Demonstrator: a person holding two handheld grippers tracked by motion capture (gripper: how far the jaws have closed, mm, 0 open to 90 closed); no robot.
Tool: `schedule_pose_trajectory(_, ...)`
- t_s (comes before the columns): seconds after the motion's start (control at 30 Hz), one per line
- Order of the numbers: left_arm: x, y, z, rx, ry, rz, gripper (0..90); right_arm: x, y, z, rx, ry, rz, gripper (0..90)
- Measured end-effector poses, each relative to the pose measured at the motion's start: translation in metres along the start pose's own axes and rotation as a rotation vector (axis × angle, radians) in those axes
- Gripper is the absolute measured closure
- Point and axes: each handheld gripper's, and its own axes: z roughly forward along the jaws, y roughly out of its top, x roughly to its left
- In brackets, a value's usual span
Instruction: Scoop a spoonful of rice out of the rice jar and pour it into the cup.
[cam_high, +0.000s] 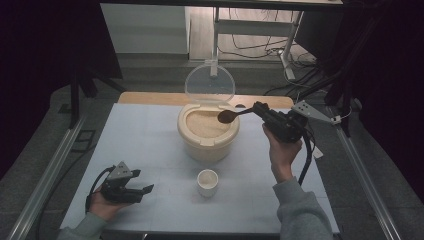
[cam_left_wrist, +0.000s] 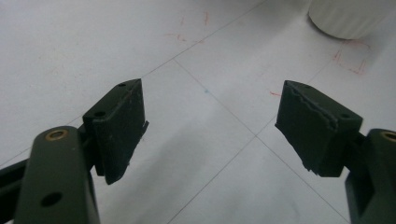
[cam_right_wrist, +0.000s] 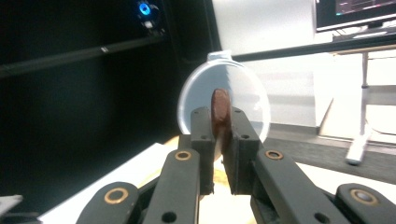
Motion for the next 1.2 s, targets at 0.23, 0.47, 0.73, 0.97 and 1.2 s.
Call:
schedule_pose_trajectory(0.23,0.000,0.000,0.001,0.008,-0.004,0.001,23.3,0.006,0.004,0.021,0.062,-0.052,-0.089,82.9)
schedule_pose_trajectory(0.47,0.000,0.000,0.001,0.010,-0.005,0.003,23.3,0.015,0.000,0.033,0.115,-0.091,-0.187,82.9)
schedule_pose_trajectory(0.73,0.001,-0.001,0.001,0.006,-0.005,-0.003,23.3,0.015,-0.009,0.044,0.154,-0.108,-0.180,82.9)
schedule_pose_trajectory(0.97,0.000,0.000,0.002,0.011,-0.005,0.002,23.3,0.003,-0.026,0.052,0.170,-0.069,-0.015,83.0)
schedule_pose_trajectory(1.2,0.000,0.000,0.002,0.013,-0.006,0.003,23.3,-0.007,-0.041,0.058,0.171,-0.038,0.165,82.9)
